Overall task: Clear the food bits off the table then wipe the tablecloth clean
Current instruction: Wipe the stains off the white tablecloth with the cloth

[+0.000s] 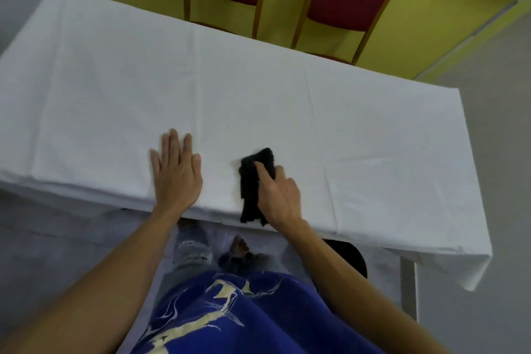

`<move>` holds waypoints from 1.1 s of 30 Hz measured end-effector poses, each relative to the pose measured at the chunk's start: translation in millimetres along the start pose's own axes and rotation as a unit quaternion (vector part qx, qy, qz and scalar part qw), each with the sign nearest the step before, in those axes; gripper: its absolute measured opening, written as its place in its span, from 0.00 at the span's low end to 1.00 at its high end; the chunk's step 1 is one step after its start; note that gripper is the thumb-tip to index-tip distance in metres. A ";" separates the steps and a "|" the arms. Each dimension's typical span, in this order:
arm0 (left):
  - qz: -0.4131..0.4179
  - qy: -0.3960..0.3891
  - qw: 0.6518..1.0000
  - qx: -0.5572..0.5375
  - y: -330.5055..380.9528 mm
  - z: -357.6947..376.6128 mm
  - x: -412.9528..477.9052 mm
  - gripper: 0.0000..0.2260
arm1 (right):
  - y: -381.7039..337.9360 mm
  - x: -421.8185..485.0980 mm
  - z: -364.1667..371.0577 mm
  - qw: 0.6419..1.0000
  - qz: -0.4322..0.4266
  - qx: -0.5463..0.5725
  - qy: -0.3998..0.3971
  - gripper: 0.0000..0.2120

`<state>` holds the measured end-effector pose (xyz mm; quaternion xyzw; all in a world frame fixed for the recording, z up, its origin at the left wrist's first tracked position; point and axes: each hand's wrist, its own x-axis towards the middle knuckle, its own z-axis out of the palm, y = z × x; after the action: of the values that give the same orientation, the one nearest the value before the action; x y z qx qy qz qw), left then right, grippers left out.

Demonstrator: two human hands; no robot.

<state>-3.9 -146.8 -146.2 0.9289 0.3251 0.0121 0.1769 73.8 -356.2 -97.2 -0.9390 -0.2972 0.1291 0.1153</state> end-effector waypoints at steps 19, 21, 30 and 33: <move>-0.078 0.035 0.994 -0.073 8.2 -33.3 76.8 0.21 | -108.3 111.6 1.1 0.980 -0.034 0.194 0.020 0.18; -0.077 0.034 0.995 -0.055 -7.1 -29.8 82.8 0.22 | -103.5 119.0 5.7 0.984 -0.051 0.172 -0.002 0.18; -0.047 0.028 0.998 -0.011 -19.9 -21.8 78.6 0.23 | 67.0 138.4 -46.0 0.969 0.188 0.114 0.110 0.20; -0.082 0.049 0.995 -0.036 -16.7 -25.8 89.9 0.22 | 45.6 170.4 -56.3 0.934 0.255 0.199 0.150 0.18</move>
<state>53.4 -71.7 -136.0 0.8907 0.4075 0.0550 0.1940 250.0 -300.2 -87.2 -0.9496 0.0051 0.0681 0.3060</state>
